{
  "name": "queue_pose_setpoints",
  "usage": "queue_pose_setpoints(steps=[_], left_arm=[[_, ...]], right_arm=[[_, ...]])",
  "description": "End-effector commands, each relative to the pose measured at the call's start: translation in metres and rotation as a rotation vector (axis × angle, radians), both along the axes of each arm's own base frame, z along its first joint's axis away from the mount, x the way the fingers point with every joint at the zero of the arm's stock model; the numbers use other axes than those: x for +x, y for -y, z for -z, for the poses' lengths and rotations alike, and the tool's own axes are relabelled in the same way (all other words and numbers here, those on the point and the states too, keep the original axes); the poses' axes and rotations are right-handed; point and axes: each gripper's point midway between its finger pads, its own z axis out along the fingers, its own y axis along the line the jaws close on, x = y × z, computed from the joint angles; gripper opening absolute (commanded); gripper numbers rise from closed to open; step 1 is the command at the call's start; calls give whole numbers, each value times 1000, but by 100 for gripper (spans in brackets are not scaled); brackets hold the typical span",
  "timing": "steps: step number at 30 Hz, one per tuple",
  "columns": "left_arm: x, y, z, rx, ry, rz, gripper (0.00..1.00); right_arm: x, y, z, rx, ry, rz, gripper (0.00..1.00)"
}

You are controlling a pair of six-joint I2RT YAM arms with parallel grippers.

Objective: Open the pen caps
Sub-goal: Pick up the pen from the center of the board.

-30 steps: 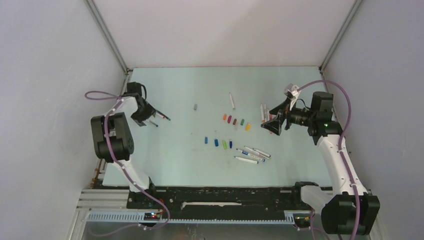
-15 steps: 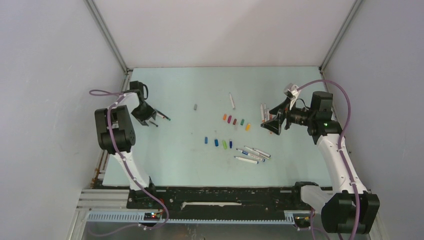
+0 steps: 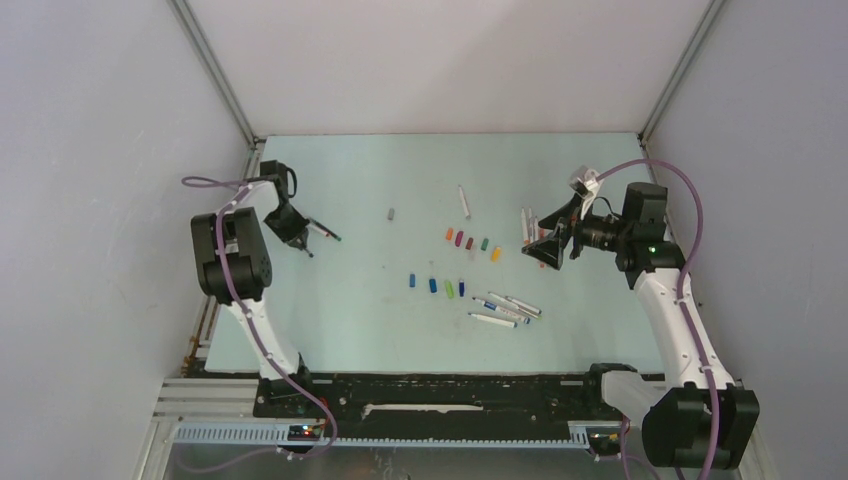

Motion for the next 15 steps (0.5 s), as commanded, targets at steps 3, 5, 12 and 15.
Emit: queue_pose_setpoints(steps=[3,5,12,15], left_arm=[[-20,7,-13,-1,21,35,6],[-24,8,-28,6,79,33,2],[-43,40,-99,-57,421,103,0],[-50,82,-132,-157,644,228,0]], right_arm=[[-8,-7,-21,20,78,-42,88],[-11,-9,-22,18,84,-57,89],[-27,-17,-22,22,120,-147,88],[-36,-20,-23,39,136,-201,88]])
